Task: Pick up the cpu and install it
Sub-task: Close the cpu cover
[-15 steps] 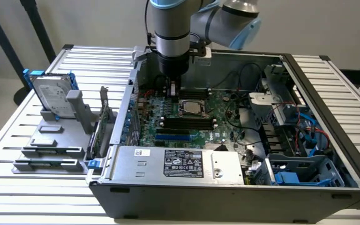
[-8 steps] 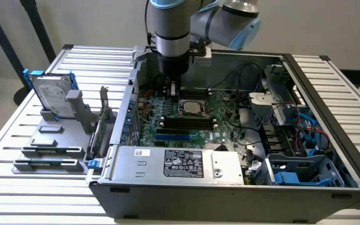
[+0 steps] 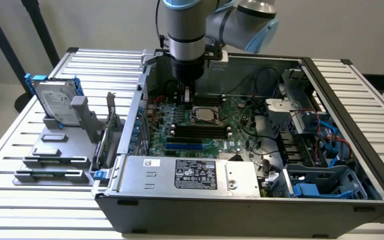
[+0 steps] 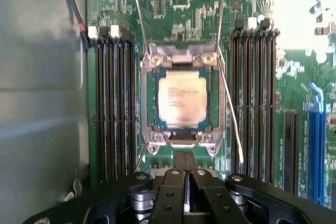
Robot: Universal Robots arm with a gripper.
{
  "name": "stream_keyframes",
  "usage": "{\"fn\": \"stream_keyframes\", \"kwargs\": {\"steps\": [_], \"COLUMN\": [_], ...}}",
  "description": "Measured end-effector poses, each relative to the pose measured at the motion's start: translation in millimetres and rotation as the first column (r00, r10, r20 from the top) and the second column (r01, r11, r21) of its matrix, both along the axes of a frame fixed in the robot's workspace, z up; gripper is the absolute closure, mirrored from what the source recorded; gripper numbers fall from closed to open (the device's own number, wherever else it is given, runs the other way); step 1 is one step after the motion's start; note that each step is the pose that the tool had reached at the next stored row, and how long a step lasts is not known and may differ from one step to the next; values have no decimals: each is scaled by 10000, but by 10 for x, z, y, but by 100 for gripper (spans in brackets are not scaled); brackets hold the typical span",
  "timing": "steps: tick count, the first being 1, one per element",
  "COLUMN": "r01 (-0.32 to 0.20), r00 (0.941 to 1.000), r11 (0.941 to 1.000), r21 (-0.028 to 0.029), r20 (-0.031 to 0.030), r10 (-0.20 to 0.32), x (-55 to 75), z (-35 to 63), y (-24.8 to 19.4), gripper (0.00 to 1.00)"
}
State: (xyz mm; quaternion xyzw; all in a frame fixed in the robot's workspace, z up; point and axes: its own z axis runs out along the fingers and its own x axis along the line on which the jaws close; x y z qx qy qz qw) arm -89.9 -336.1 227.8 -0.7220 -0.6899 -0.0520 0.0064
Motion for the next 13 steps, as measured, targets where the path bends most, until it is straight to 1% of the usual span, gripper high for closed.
{"fn": "stream_keyframes", "kwargs": {"steps": [4, 6, 9, 13], "r01": [-1, -2, 0, -3], "r00": [10000, 10000, 10000, 10000], "r11": [10000, 10000, 10000, 9999], "r21": [21, 39, 78, 152], "r20": [-1, -2, -1, -1], "r10": [1, 2, 0, 3], "x": [184, 274, 410, 594], "z": [59, 105, 190, 329], "y": [-35, -50, -70, -93], "gripper": [89, 89, 89, 89]}}
